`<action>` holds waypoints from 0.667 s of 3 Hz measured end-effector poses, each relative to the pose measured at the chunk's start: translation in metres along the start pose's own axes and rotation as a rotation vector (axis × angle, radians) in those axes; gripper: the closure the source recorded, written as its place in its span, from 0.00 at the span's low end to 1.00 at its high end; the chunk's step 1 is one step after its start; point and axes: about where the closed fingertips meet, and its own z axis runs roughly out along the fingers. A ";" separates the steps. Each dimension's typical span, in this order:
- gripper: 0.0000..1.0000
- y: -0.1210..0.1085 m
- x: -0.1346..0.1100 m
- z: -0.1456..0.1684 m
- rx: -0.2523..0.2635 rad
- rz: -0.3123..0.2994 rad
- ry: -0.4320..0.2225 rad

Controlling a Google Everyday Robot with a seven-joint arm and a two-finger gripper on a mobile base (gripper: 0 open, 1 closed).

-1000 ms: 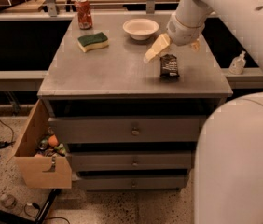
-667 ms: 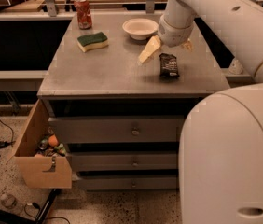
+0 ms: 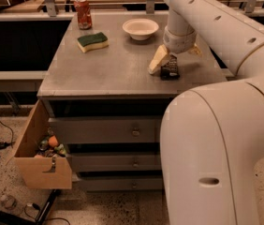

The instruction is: Place rxbar chocolate into paper bowl

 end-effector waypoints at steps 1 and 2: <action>0.26 -0.011 0.003 0.013 0.014 0.027 0.033; 0.48 -0.011 0.002 0.009 0.014 0.027 0.033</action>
Offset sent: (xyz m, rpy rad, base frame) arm -0.0017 -0.0169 -0.0439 0.1210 0.1319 -0.0689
